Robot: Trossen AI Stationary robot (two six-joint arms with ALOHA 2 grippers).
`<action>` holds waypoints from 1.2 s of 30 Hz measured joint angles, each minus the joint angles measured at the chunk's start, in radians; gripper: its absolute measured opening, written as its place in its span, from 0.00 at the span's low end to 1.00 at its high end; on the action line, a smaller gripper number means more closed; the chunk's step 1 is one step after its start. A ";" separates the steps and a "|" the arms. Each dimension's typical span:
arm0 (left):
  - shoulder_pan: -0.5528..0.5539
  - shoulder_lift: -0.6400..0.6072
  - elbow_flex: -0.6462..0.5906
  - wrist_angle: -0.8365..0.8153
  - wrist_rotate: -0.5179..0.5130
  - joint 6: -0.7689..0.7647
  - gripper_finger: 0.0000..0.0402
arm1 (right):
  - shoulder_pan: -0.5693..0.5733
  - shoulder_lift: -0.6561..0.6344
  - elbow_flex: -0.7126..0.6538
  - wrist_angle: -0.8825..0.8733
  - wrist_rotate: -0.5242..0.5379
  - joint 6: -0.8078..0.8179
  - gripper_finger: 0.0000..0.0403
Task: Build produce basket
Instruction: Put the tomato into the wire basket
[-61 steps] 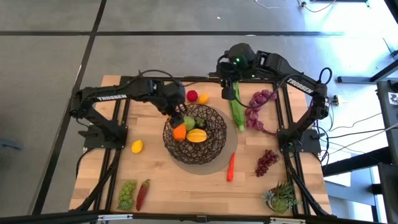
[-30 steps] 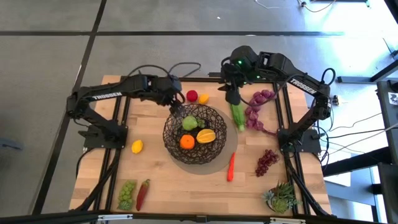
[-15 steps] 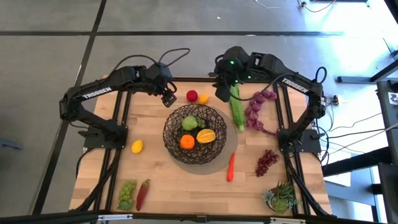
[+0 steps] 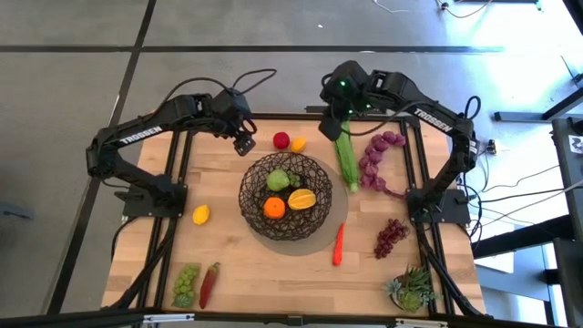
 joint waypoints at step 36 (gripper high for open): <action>0.014 0.000 0.000 -0.087 0.097 -0.028 0.63 | -0.076 0.176 0.000 0.101 0.041 -0.424 0.46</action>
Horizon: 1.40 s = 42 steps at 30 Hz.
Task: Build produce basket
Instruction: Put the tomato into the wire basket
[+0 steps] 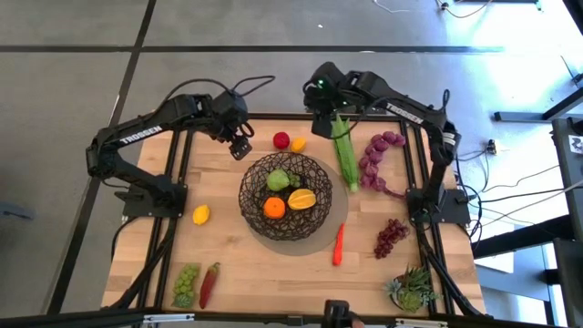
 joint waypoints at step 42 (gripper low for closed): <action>0.286 0.526 0.000 0.512 0.418 0.426 0.63 | -0.151 0.116 0.000 -0.025 -0.201 -0.398 0.44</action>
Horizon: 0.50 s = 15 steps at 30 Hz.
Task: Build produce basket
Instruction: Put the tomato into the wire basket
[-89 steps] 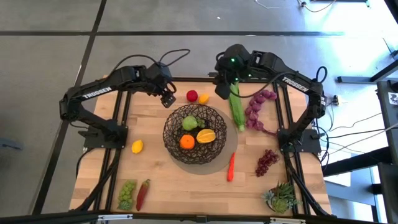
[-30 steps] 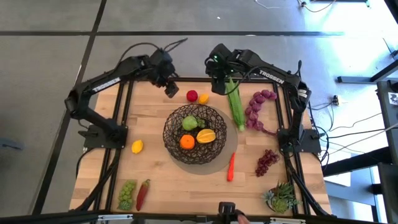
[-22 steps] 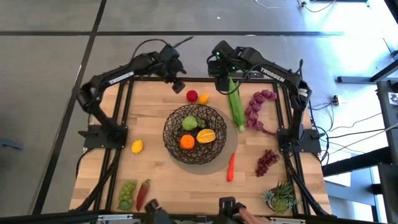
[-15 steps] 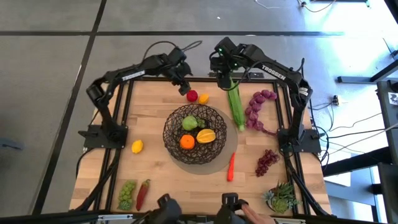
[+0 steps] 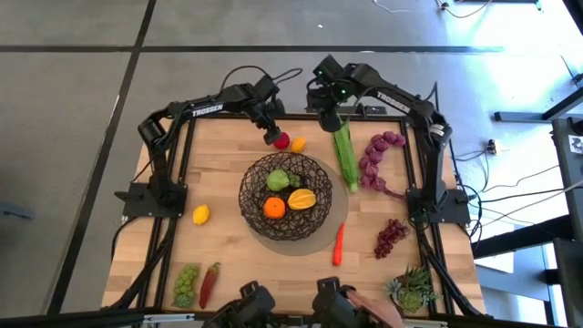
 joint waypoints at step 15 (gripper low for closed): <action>-0.036 0.038 0.000 0.002 -0.002 0.175 0.63 | -0.003 0.109 -0.001 0.000 0.006 -0.151 0.44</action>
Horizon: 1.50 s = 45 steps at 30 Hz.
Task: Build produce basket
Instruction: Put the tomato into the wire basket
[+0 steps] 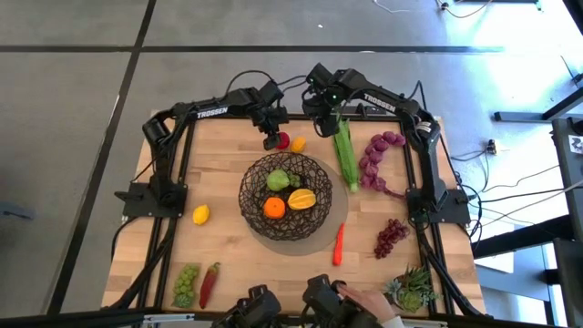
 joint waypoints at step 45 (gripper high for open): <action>-0.077 0.086 0.002 0.069 -0.171 0.212 0.64 | 0.000 0.016 0.000 0.009 0.009 0.003 0.44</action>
